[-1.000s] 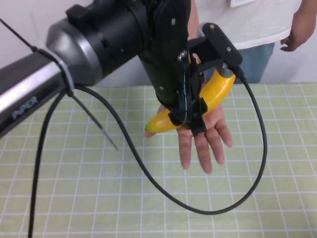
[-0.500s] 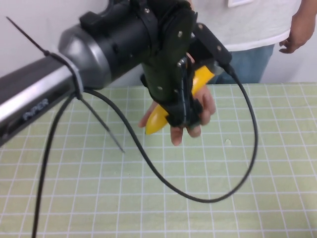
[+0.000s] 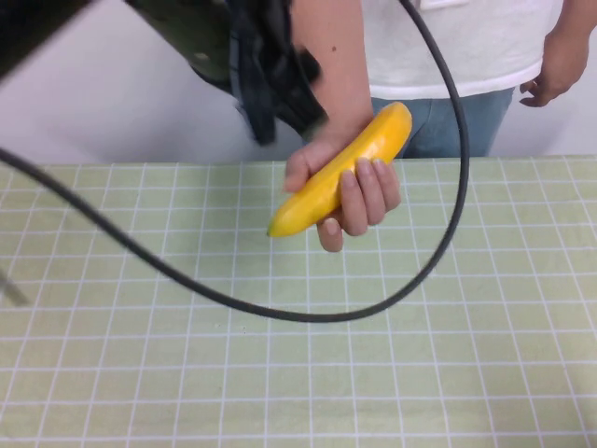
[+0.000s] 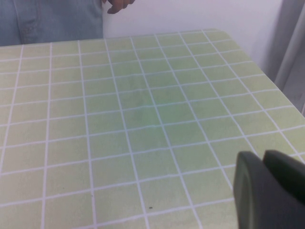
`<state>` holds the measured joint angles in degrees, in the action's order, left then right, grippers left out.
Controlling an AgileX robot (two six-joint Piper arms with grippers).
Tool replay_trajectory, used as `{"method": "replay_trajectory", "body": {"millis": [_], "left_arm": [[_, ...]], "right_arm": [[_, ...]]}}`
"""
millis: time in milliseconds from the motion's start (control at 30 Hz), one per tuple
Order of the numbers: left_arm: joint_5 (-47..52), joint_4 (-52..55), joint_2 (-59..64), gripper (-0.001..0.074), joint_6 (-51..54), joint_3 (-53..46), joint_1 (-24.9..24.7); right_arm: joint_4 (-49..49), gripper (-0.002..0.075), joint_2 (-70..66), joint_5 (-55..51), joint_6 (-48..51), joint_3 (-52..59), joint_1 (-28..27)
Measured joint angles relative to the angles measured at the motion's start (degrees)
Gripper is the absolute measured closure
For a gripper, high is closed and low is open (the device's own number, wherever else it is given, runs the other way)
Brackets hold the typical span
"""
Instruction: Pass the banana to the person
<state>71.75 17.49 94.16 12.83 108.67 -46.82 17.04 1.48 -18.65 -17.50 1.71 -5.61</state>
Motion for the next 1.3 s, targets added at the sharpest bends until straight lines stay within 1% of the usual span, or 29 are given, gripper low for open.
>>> {"method": "replay_trajectory", "body": {"millis": [67,100,167,233,367,567,700,800,900,1067,1300], "left_arm": [[0.14,0.0,-1.54,0.0557,-0.39,0.0,0.24],[0.27,-0.12,-2.17,0.0617,-0.62,0.0,0.65],[0.29,-1.32,-3.32,0.0681,-1.0,0.0,1.5],[0.29,-2.99,-4.86,0.0711,-1.44,-0.73,2.58],[0.29,-5.38,-10.96,0.0732,-3.04,-6.91,2.99],[0.17,-7.78,-22.2,0.0736,-5.41,-25.36,2.99],[-3.27,-8.02,-30.12,0.0736,-7.39,-36.31,2.99],[-6.42,-8.02,-34.79,0.0736,-9.32,-42.05,2.99],[-6.73,-8.02,-37.51,0.0736,-10.61,-44.43,2.99],[-4.14,-8.02,-38.25,0.0737,-11.22,-44.8,2.99],[-3.05,-8.02,-38.25,0.0737,-11.35,-44.92,2.99]], "right_arm": [[0.0,0.0735,0.0,0.0,0.0,0.0,0.0],[0.0,0.0735,0.0,0.0,0.0,0.0,0.0],[0.0,0.0735,0.0,0.0,0.0,0.0,0.0],[0.0,0.0735,0.0,0.0,0.0,0.0,0.0],[0.0,0.0735,0.0,0.0,0.0,0.0,0.0],[0.0,0.0735,0.0,0.0,0.0,0.0,0.0],[0.0,0.0735,0.0,0.0,0.0,0.0,0.0],[0.0,0.0735,0.0,0.0,0.0,0.0,0.0],[0.0,0.0735,0.0,0.0,0.0,0.0,0.0],[0.0,0.0735,0.0,0.0,0.0,0.0,0.0],[0.0,0.0735,0.0,0.0,0.0,0.0,0.0]]}}
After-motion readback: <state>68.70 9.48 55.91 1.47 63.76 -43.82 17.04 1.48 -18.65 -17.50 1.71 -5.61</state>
